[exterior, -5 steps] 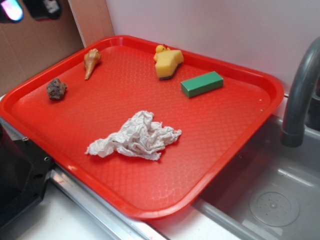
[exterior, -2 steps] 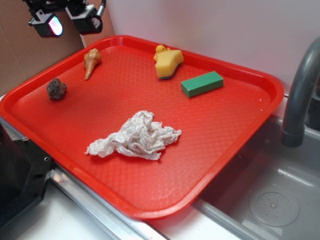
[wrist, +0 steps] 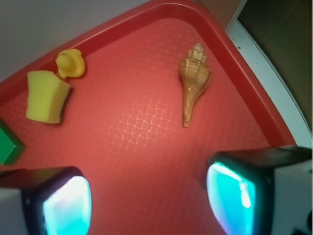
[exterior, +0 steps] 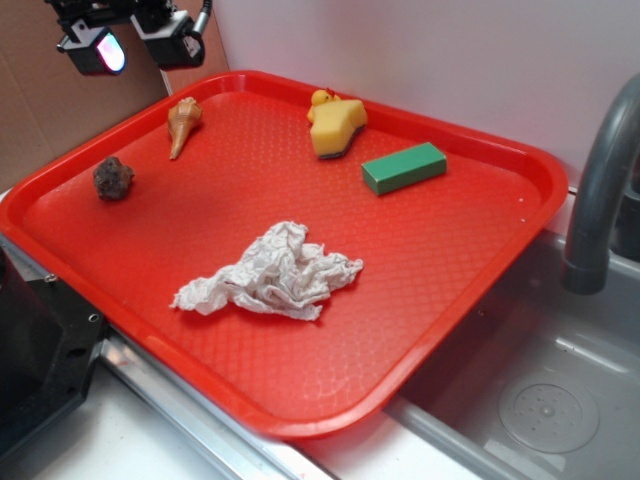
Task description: Grab the shell.
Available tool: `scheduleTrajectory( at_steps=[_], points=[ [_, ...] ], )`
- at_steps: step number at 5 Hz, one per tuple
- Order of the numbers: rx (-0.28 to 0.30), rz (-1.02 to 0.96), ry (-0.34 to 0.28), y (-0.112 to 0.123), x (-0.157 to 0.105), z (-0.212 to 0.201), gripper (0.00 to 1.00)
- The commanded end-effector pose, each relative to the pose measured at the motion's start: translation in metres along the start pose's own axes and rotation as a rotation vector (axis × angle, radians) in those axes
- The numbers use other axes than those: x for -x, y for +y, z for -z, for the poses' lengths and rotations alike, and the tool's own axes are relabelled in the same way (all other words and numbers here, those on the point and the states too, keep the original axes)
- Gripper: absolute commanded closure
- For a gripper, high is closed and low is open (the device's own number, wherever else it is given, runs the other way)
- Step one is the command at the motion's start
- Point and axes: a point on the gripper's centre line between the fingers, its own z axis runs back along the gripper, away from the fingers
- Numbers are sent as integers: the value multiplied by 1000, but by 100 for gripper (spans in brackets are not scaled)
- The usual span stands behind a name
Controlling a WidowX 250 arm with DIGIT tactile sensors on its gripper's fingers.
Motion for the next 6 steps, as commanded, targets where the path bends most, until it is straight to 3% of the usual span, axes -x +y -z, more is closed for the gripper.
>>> scheduleTrajectory(
  at_steps=[1,2,3,4,6],
  points=[
    [-24,-170,-147,37,-43,26,0],
    [-82,-232,-150,50,-60,44,0],
    [-72,-251,-98,55,-76,65,0],
    [-129,-261,-79,58,-84,80,0],
    [-142,-284,-54,80,-77,81,0]
  ],
)
